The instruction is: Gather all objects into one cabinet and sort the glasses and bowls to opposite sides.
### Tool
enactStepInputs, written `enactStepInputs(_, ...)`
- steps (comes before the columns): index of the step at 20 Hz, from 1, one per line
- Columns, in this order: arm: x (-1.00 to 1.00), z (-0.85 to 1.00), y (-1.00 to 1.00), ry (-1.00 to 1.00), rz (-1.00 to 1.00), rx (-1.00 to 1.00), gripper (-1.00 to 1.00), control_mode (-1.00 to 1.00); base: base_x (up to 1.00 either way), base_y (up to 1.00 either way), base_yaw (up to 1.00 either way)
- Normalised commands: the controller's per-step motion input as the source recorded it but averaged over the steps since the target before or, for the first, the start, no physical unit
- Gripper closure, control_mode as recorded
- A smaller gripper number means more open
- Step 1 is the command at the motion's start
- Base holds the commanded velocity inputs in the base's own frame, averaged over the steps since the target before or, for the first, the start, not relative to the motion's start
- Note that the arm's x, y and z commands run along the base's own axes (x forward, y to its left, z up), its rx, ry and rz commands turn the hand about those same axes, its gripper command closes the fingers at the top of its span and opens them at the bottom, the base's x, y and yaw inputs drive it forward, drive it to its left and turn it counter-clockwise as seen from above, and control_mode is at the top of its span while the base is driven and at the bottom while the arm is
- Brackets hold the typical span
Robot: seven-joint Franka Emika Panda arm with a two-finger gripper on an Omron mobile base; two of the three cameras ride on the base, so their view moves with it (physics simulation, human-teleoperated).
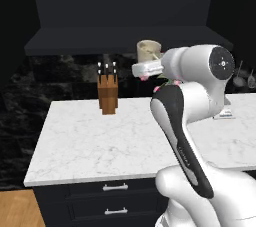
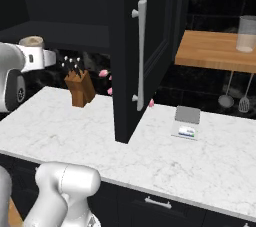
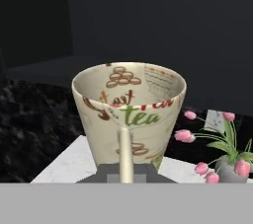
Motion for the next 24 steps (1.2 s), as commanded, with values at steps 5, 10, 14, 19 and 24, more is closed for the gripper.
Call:
enactStepInputs(5,-1.00,-0.06,-0.44,0.00,-0.16,0.00,1.00,-1.00,0.00,0.00,0.00)
enactStepInputs(10,-1.00,0.00,-0.43,0.00,-0.11,0.02,1.00,-1.00,0.00,0.00,0.00)
enactStepInputs(14,-0.37,0.00,-0.05,0.00,0.00,0.00,1.00,-1.00,0.00,0.00,0.00)
enactStepInputs(19,0.00,0.00,0.00,0.00,0.00,0.00,1.00,1.00,-0.31,0.04,0.00)
enactStepInputs(24,0.00,0.00,0.00,0.00,0.00,0.00,1.00,1.00,-1.00,0.01,-0.05)
